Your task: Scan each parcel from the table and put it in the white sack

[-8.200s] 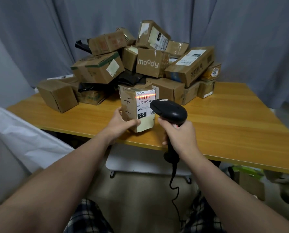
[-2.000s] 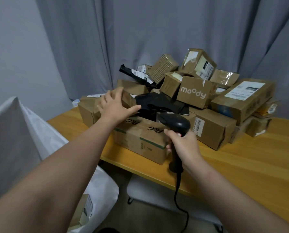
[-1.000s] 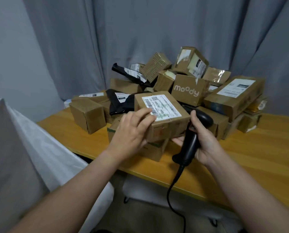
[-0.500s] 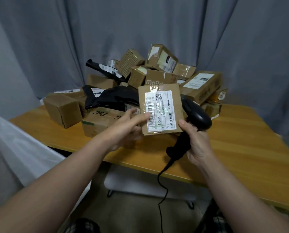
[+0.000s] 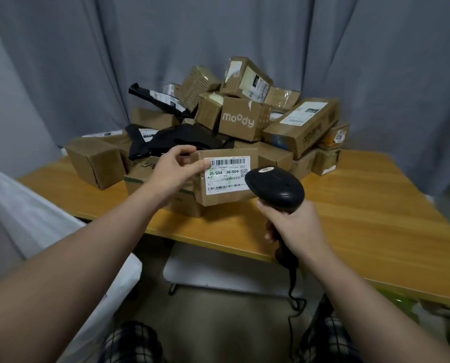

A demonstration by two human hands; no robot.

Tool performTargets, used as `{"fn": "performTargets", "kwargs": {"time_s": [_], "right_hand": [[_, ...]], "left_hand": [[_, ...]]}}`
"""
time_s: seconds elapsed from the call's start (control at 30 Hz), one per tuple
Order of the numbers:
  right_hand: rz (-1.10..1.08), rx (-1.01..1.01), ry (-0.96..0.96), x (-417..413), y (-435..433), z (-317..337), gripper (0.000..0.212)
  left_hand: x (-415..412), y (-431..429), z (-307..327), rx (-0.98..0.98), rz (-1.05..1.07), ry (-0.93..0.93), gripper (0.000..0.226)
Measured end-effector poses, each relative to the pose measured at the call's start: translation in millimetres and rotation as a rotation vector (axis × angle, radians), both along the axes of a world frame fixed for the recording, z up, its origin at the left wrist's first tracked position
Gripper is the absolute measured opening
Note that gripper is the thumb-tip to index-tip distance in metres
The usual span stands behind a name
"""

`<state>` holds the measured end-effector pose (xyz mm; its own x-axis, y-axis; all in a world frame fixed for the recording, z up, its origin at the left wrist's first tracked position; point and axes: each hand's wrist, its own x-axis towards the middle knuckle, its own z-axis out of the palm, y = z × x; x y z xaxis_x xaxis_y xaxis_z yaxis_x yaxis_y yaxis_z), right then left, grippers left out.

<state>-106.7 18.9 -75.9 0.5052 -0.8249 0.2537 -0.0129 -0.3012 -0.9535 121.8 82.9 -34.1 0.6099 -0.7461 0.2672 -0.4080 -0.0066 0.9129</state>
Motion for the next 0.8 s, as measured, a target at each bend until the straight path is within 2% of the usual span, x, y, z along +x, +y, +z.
{"fn": "performTargets", "kwargs": {"time_s": [0.1,0.47,0.8], "right_hand": [[-0.030,0.059,-0.015,1.6,6.4,-3.7,0.022],[-0.067,0.158,-0.125,-4.3,22.7,-27.8,0.011],[-0.044,0.119,-0.076,-2.6,26.1,-26.7,0.015]], "left_hand": [[0.7,-4.4,-4.7,-0.019,-0.024,0.023,0.046],[-3.2,-13.0,-11.3,-0.059,-0.007,0.021,0.049],[-5.5,-14.9,-8.7,-0.094,0.012,0.001,0.052]]}}
